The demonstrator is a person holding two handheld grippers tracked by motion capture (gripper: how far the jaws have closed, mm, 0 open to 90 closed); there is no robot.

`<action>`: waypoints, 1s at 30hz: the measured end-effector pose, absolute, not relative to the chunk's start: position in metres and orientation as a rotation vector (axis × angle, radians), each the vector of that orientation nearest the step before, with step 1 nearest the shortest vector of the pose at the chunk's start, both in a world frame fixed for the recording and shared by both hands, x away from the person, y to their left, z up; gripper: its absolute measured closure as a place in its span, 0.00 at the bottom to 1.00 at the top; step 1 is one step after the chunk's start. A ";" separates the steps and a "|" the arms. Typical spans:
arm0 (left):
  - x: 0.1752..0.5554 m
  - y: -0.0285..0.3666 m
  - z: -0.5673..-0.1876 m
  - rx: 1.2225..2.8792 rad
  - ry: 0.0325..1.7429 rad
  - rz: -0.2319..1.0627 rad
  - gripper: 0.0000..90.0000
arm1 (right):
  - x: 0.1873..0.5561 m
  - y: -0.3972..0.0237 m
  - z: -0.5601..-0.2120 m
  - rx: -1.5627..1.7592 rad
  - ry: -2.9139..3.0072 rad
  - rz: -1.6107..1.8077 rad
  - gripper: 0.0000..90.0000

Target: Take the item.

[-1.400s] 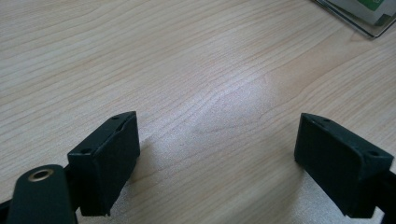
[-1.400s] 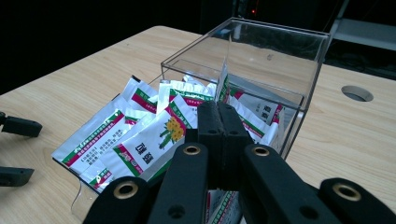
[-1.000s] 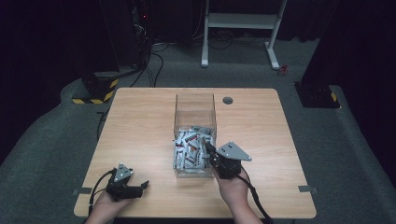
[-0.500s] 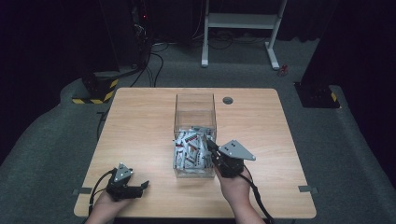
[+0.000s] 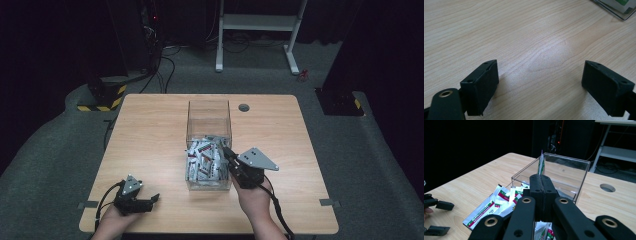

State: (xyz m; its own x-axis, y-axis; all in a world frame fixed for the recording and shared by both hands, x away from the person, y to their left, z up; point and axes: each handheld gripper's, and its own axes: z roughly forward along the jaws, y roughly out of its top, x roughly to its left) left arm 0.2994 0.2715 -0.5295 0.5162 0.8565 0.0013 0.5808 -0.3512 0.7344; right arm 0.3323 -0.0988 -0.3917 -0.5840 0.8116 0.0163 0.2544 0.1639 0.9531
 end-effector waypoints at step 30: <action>0.299 0.272 -0.530 2.069 1.162 0.511 0.16 | 0.330 -0.124 -0.383 1.029 1.888 1.384 1.00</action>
State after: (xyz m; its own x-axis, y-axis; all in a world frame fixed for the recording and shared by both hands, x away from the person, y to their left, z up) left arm 0.2992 0.2716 -0.5296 0.5199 0.8542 0.0015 0.5782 -0.3532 0.7355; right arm 0.3304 -0.1240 -0.3828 -0.5372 0.8434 -0.0080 0.2465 0.1661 0.9548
